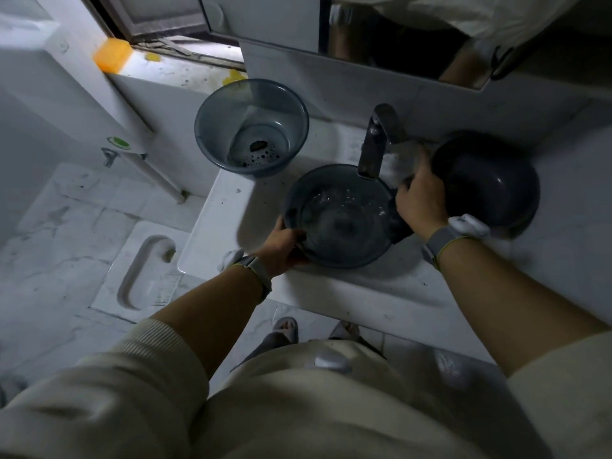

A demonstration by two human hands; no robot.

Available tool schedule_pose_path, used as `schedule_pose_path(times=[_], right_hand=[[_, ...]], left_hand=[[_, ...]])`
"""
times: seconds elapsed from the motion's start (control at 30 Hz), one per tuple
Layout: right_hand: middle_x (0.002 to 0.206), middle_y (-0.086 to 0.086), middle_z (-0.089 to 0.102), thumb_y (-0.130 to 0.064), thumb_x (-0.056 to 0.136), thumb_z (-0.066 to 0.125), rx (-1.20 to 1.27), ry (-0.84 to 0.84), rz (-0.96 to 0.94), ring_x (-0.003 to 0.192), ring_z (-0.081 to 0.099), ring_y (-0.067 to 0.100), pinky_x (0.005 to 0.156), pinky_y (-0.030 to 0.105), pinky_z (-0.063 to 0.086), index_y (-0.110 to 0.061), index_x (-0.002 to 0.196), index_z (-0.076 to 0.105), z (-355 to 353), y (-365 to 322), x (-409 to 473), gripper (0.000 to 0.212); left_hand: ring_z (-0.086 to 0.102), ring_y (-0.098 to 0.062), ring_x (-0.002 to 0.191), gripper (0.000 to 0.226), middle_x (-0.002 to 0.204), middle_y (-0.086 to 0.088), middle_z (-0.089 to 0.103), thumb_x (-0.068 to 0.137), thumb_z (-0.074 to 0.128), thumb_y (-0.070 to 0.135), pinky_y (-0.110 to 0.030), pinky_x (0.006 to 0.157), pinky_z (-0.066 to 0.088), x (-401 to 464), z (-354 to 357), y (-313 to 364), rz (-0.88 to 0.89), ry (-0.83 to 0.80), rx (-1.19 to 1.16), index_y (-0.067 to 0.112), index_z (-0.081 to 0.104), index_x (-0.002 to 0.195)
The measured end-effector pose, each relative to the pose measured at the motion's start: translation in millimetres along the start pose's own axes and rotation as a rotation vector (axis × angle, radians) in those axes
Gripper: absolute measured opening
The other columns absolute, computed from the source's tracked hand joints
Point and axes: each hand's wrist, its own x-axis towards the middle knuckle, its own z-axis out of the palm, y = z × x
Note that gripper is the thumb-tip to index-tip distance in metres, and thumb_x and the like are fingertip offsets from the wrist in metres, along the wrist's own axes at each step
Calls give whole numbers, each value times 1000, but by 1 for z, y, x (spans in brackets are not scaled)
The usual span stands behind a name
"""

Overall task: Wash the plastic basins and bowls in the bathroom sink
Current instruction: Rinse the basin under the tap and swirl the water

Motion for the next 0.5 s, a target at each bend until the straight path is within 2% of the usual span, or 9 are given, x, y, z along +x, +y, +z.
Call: schedule_pose_path(times=[0.07, 0.1, 0.2, 0.27, 0.4, 0.5], right_hand=[[126, 22, 64, -10, 100, 49, 81, 50, 92, 113, 62, 43, 90, 45, 52, -19, 149, 38, 4, 6, -7, 51], [126, 21, 65, -11, 101, 47, 118, 73, 128, 115, 61, 41, 93, 44, 51, -14, 142, 46, 7, 7, -11, 41], [126, 16, 63, -7, 102, 45, 231, 105, 234, 118, 59, 35, 98, 39, 46, -7, 125, 59, 22, 13, -27, 27], [125, 16, 63, -7, 103, 43, 274, 90, 309, 115, 58, 36, 95, 41, 47, -6, 119, 62, 33, 17, -39, 25], [126, 23, 62, -13, 105, 38, 317, 46, 478, 112, 58, 43, 84, 41, 46, -2, 124, 61, 48, 22, -57, 32], [137, 19, 59, -29, 107, 38, 506, 79, 541, 122, 55, 40, 101, 48, 47, -5, 135, 58, 49, 18, -72, 42]], left_hand=[[64, -46, 111, 59, 132, -8, 54, 102, 51, -5, -70, 75, 64, -4, -4, 2, 30, -16, -7, 38, 43, 142], [65, -47, 112, 60, 133, -7, 55, 102, 51, -6, -68, 73, 65, -5, -10, 5, 47, -20, 7, 38, 43, 141], [69, -51, 114, 59, 138, -9, 57, 100, 54, -5, -66, 76, 66, -5, -22, 11, 90, -45, 62, 41, 46, 136], [73, -52, 104, 47, 132, -13, 63, 100, 56, 3, -64, 75, 66, -7, -25, 15, 75, -46, 77, 40, 53, 128], [73, -48, 81, 29, 111, -23, 68, 106, 51, 20, -58, 64, 66, -8, -30, 24, 30, -25, 114, 21, 55, 135], [71, -46, 82, 18, 108, -22, 67, 106, 49, 16, -58, 62, 66, -12, -32, 25, 14, -65, 112, 26, 59, 117]])
